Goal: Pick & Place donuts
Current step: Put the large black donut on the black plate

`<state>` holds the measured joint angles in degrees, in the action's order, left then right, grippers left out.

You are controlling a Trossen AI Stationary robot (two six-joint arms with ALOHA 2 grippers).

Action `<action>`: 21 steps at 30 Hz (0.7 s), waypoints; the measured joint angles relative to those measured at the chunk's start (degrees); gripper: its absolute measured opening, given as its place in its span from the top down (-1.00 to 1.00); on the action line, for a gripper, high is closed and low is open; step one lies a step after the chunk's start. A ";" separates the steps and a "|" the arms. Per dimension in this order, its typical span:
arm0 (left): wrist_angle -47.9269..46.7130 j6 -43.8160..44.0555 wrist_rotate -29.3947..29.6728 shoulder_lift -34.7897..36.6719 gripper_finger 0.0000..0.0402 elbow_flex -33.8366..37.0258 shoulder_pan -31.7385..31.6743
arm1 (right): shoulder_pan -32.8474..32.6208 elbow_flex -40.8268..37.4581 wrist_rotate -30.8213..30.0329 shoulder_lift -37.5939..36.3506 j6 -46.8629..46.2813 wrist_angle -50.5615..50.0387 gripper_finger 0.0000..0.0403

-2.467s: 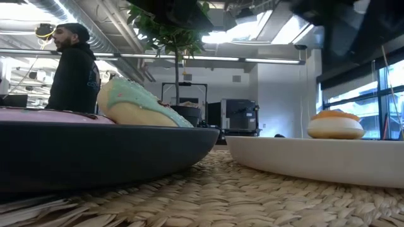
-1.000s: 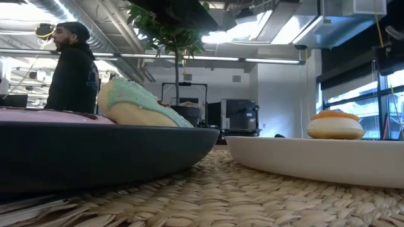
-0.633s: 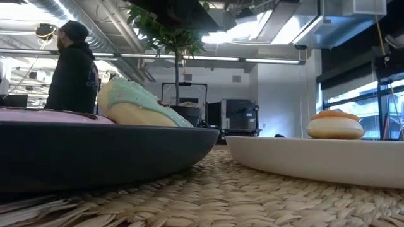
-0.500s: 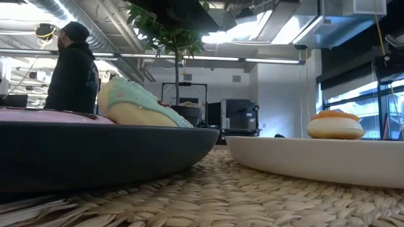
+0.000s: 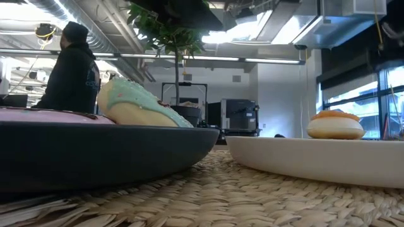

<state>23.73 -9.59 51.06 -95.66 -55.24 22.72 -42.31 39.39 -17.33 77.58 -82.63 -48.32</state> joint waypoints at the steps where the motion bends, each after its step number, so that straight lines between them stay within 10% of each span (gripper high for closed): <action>1: 0.00 0.01 -0.75 0.00 0.84 0.00 0.00 | 0.15 1.28 -0.87 0.00 0.53 -2.25 0.91; 9: 1.65 5.38 -3.03 0.00 0.85 0.00 -1.43 | 3.49 13.96 -17.18 -0.04 11.46 -15.15 0.96; 21: 4.79 5.91 -2.67 0.00 0.81 0.00 -3.39 | 14.78 16.54 -33.66 -0.11 48.01 6.23 0.96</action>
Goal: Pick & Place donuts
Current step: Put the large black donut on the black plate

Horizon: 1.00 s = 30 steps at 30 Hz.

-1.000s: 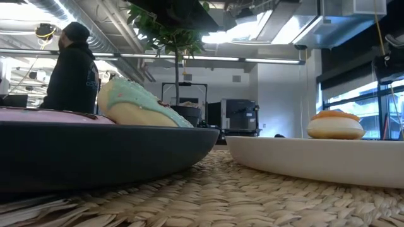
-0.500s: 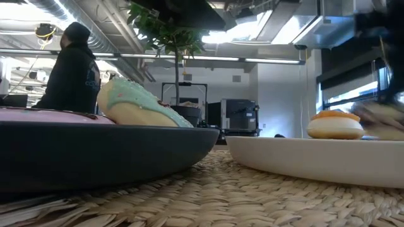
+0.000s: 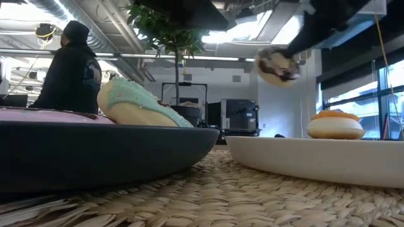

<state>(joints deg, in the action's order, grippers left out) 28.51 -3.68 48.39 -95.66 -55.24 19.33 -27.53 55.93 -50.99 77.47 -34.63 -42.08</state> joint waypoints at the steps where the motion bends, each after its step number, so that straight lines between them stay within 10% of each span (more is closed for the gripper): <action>1: 0.00 0.70 0.28 0.00 0.80 0.00 -0.02 | 0.70 -0.27 -0.46 0.00 2.85 2.74 0.96; 19: -0.01 9.87 3.67 0.00 0.02 0.00 0.04 | 6.11 -0.98 0.01 0.00 19.35 18.95 0.95; 30: -0.03 10.03 0.23 0.00 -0.06 0.00 0.00 | 6.43 -1.00 3.34 0.83 27.71 29.40 0.95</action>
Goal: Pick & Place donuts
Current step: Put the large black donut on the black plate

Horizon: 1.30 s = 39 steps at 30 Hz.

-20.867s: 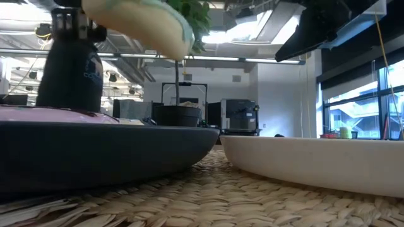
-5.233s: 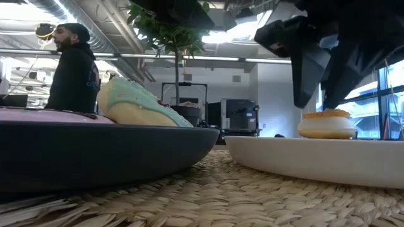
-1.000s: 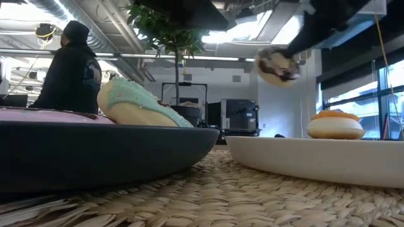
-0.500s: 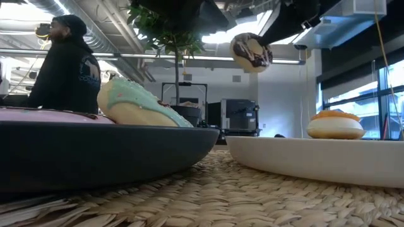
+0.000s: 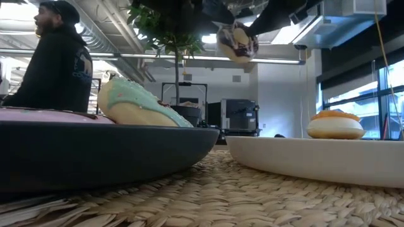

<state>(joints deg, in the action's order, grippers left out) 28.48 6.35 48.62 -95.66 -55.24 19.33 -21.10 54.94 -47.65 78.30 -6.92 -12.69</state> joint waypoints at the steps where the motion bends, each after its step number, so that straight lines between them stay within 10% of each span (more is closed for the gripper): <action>1: -0.01 0.00 0.51 0.00 -0.06 0.00 0.00 | 0.00 -0.02 0.05 0.32 0.21 0.31 0.95; 28: -7.99 3.00 1.24 0.00 -0.02 0.00 -2.62 | -0.50 -0.02 2.33 3.87 3.04 5.47 0.95; 39: -7.99 1.92 3.17 0.00 0.35 0.00 -2.53 | -0.50 -0.02 2.31 3.86 2.88 4.57 0.94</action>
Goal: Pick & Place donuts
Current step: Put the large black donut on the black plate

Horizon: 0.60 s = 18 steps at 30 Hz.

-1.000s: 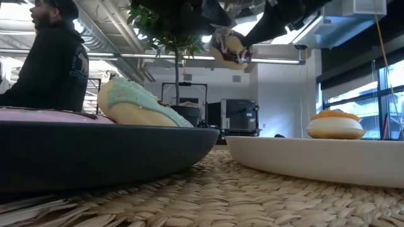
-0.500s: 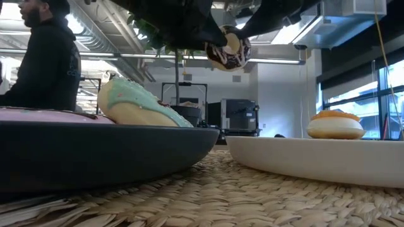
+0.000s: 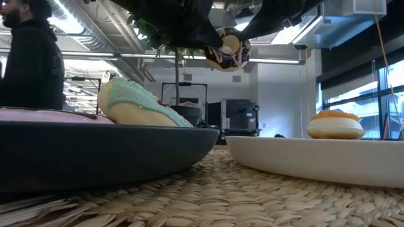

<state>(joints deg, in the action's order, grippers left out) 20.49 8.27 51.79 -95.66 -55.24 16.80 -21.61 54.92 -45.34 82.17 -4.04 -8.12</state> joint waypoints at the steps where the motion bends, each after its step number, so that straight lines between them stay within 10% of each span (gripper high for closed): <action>1: 0.01 -0.02 -0.02 0.00 0.39 0.00 0.05 | 0.00 0.00 0.00 -0.02 0.10 -0.02 0.93; 13: -5.56 -1.75 -0.19 2.66 0.87 -0.05 4.27 | -0.04 0.02 5.44 -1.99 5.06 -3.00 0.39; 18: -18.23 5.57 -8.71 7.41 0.89 -0.05 8.16 | -0.02 0.02 11.25 -7.58 -0.26 -11.90 0.10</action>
<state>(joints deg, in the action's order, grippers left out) 2.26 13.84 43.08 -88.25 -55.29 24.96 -21.63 54.94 -34.10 74.59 -4.30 -20.02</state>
